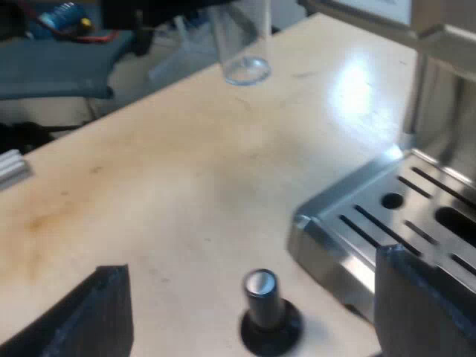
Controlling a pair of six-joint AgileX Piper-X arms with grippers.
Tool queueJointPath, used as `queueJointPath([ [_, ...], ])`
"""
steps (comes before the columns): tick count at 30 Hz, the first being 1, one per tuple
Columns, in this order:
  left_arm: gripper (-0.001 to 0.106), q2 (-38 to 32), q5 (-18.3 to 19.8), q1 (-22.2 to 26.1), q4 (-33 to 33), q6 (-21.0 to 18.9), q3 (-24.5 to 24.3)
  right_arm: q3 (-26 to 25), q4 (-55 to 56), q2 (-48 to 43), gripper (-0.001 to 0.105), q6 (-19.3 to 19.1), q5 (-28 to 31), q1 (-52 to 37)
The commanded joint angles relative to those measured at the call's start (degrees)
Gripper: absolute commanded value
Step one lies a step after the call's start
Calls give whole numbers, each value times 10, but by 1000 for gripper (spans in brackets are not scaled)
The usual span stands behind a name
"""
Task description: Pour the beans into the coffee machine
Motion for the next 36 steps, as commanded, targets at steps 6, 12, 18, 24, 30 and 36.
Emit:
queueJointPath([
  [6, 39, 13, 8, 0, -132, -14, 68, -3, -56, 31, 68, 0, 23, 1],
  [12, 39, 78, 8, 0, -205, -16, 71, -3, -105, 57, 68, 1, 23, 1],
  [18, 39, 151, 8, 0, -265, -17, 71, -3, -114, 64, 68, 2, 23, 1],
  [24, 39, 232, 8, 0, -337, -17, 71, -3, -114, 64, 68, 2, 23, 1],
  [30, 39, 302, 8, 0, -400, -17, 71, -3, -114, 64, 68, 2, 23, 1],
  [36, 39, 342, 8, 0, -431, -17, 71, -3, -114, 64, 68, 2, 23, 1],
])
